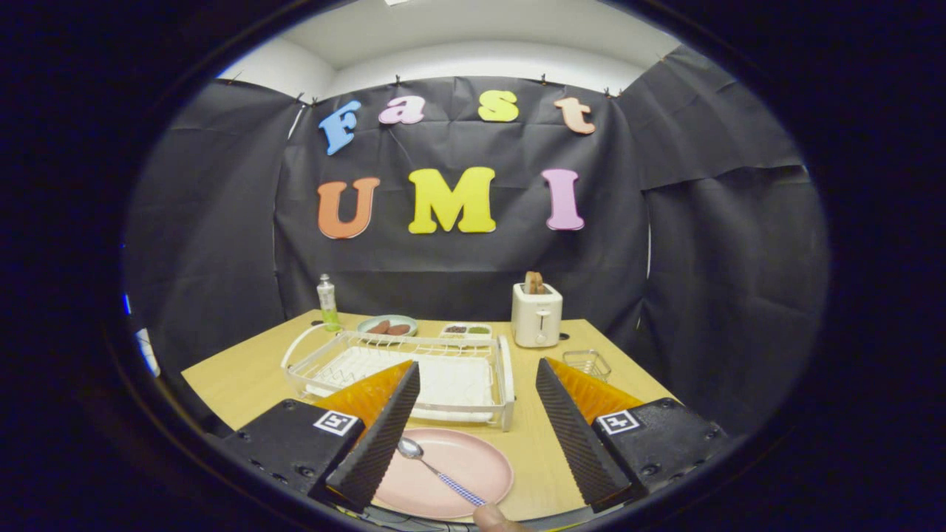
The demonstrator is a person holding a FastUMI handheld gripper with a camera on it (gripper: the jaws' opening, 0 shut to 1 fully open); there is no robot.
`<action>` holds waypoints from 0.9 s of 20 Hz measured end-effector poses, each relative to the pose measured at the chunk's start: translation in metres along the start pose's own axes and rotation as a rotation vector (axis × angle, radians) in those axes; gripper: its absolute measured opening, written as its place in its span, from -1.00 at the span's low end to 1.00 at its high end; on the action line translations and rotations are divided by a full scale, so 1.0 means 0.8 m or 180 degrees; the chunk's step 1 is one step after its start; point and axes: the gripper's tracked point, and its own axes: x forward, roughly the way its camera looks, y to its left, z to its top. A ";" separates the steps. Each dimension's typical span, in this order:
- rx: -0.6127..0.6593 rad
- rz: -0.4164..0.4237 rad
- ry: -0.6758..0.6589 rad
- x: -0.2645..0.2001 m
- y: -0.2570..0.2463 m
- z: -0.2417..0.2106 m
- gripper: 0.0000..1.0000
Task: Take the plate from the dish rack, then take the spoon from the basket and place it into the plate.
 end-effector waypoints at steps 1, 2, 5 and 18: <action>0.0041 -0.0042 -0.0024 -0.009 -0.005 0.007 1.00; 0.0110 -0.0106 -0.0031 -0.018 -0.012 0.013 1.00; 0.0265 -0.0179 -0.0129 -0.045 -0.026 0.033 1.00; 0.0088 -0.0019 -0.0306 -0.130 -0.024 0.058 1.00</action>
